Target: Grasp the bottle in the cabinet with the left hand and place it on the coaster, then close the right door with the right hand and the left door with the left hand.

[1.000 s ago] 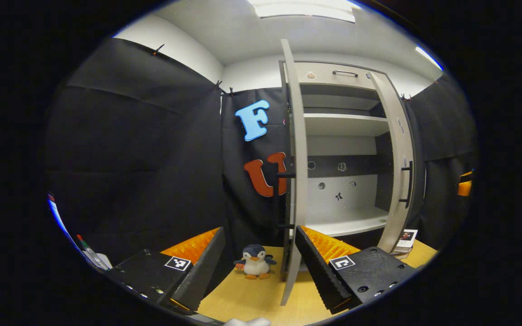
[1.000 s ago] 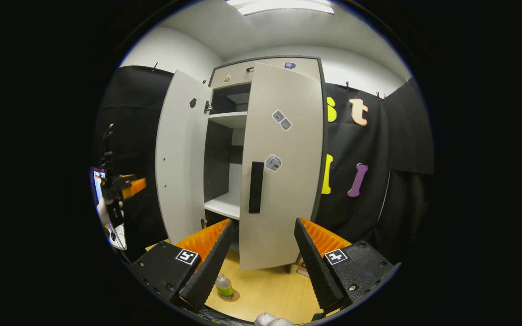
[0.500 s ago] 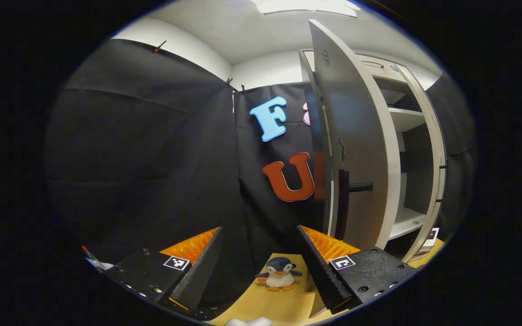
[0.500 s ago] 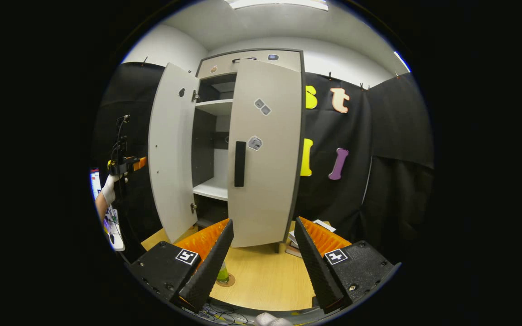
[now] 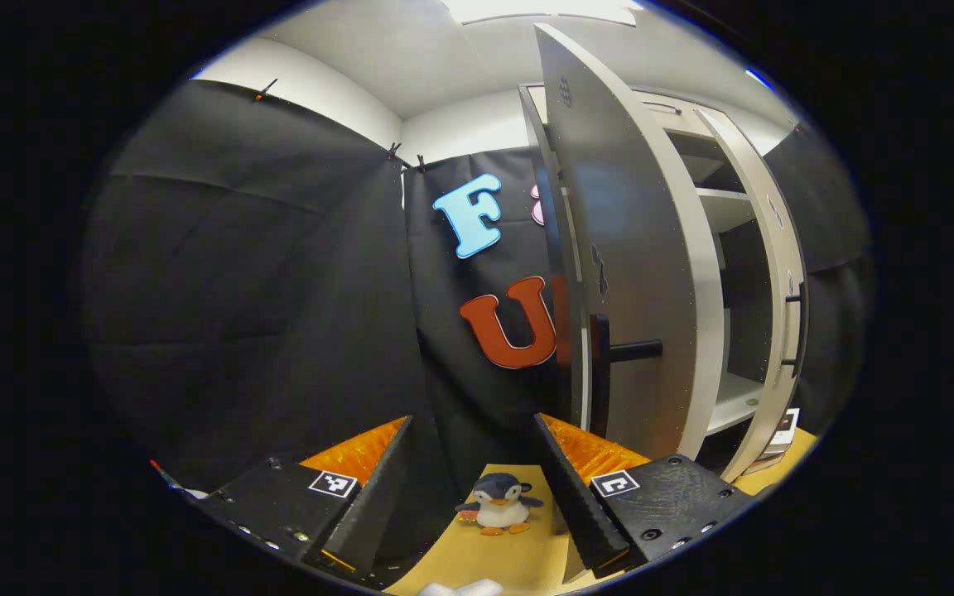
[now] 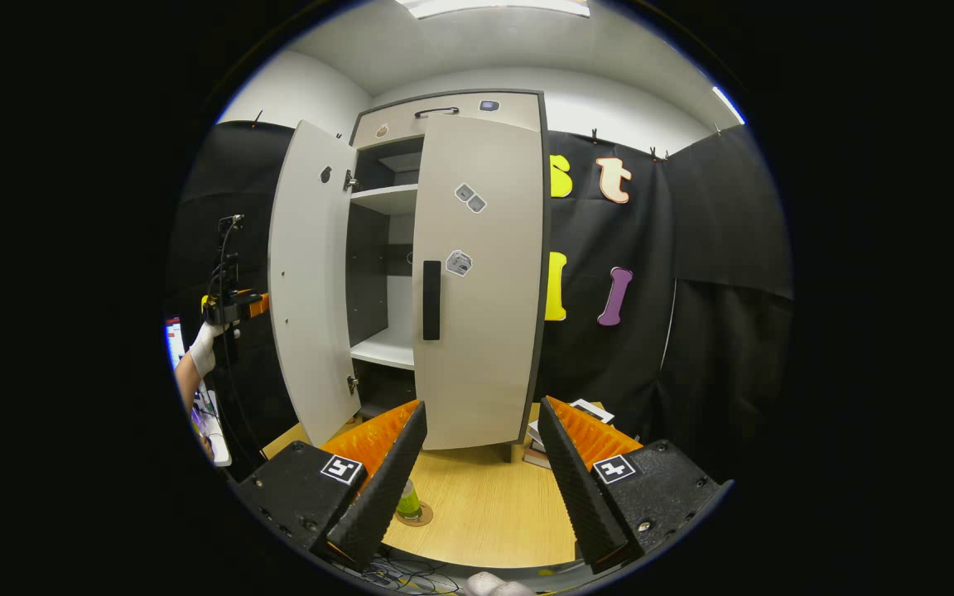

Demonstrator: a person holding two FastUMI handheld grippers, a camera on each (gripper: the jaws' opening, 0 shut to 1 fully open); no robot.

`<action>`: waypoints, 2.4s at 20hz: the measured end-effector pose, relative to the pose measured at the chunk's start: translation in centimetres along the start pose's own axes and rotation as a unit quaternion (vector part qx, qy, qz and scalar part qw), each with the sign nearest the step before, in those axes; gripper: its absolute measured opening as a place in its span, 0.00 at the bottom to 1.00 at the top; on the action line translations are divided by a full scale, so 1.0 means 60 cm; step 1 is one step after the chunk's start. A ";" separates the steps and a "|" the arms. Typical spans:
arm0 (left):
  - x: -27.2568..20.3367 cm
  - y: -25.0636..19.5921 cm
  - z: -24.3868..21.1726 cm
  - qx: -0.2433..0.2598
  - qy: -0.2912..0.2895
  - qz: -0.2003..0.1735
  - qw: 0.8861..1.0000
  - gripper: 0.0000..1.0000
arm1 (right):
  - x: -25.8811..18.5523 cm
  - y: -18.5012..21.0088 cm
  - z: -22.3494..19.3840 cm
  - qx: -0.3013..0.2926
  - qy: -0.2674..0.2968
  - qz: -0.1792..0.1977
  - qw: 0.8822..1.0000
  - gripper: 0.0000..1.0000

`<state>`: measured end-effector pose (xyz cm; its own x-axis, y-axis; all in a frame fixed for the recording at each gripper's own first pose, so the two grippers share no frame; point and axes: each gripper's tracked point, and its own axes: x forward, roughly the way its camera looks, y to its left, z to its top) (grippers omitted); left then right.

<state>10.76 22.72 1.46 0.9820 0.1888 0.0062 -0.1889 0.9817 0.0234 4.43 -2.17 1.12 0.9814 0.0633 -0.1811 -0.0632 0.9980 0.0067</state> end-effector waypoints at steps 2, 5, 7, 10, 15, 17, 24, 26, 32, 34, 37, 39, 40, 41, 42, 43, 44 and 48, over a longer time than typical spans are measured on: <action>-0.004 -0.013 -0.001 -0.004 0.002 -0.006 1.000 0.87 | 0.001 -0.004 0.004 -0.004 0.000 0.005 1.000 0.83; -0.012 -0.040 0.002 -0.001 0.002 -0.017 1.000 0.87 | 0.003 -0.008 -0.001 0.001 0.001 0.005 1.000 0.83; -0.017 -0.071 0.003 -0.003 0.002 -0.032 0.999 0.87 | 0.004 -0.003 -0.004 0.004 0.006 0.012 1.000 0.83; -0.025 -0.126 0.004 -0.013 0.003 -0.060 0.998 0.88 | -0.004 -0.012 -0.003 -0.006 0.008 0.008 1.000 0.83; -0.013 -0.230 0.022 -0.020 -0.016 -0.104 0.994 0.87 | -0.011 -0.029 0.006 -0.004 0.002 -0.002 1.000 0.83; -0.008 -0.251 0.021 -0.031 -0.012 -0.105 0.994 0.96 | -0.019 -0.041 0.014 0.002 -0.006 -0.012 1.000 0.83; -0.039 -0.264 0.028 -0.019 -0.009 -0.120 0.993 0.96 | -0.010 -0.053 0.016 0.026 -0.014 -0.031 0.999 0.83; -0.058 -0.259 0.028 -0.015 -0.008 -0.120 0.993 0.96 | -0.005 -0.047 0.018 0.032 -0.015 -0.031 0.999 0.83; -0.142 -0.265 0.025 -0.017 -0.001 -0.141 0.990 0.95 | 0.009 -0.014 0.043 0.033 -0.036 -0.023 0.999 0.84; -0.167 -0.258 0.024 -0.016 -0.001 -0.141 0.990 0.96 | 0.012 -0.002 0.051 0.030 -0.045 -0.017 0.998 0.84; -0.208 -0.246 0.014 -0.012 0.004 -0.137 0.990 0.96 | 0.014 0.004 0.063 0.028 -0.061 -0.020 0.998 0.83; -0.231 -0.226 0.007 -0.009 0.009 -0.122 0.992 0.95 | 0.016 0.002 0.070 0.030 -0.073 -0.028 0.997 0.83; -0.243 -0.218 -0.001 -0.011 0.013 -0.116 0.993 0.96 | 0.016 0.002 0.071 0.032 -0.077 -0.030 0.996 0.84; -0.253 -0.209 -0.008 -0.012 0.017 -0.110 0.994 0.96 | 0.017 0.001 0.073 0.034 -0.081 -0.032 0.996 0.84; -0.263 -0.202 -0.018 -0.012 0.024 -0.101 0.995 0.96 | 0.019 -0.001 0.070 0.036 -0.084 -0.036 0.995 0.83; -0.273 -0.194 -0.025 -0.012 0.029 -0.096 0.995 0.95 | 0.018 -0.003 0.070 0.037 -0.087 -0.038 0.995 0.83; -0.283 -0.188 -0.031 -0.010 0.032 -0.090 0.995 0.96 | 0.020 -0.003 0.069 0.037 -0.088 -0.039 0.995 0.83; -0.297 -0.170 -0.048 0.001 0.042 -0.073 0.996 0.96 | 0.030 0.005 0.043 0.023 -0.069 -0.036 0.997 0.83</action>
<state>-4.82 9.39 -1.75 0.9958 0.0449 -0.0803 -0.0435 0.9989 0.0197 6.66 -1.72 3.32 0.9989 -0.0106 -0.0448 0.0126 0.9989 0.0441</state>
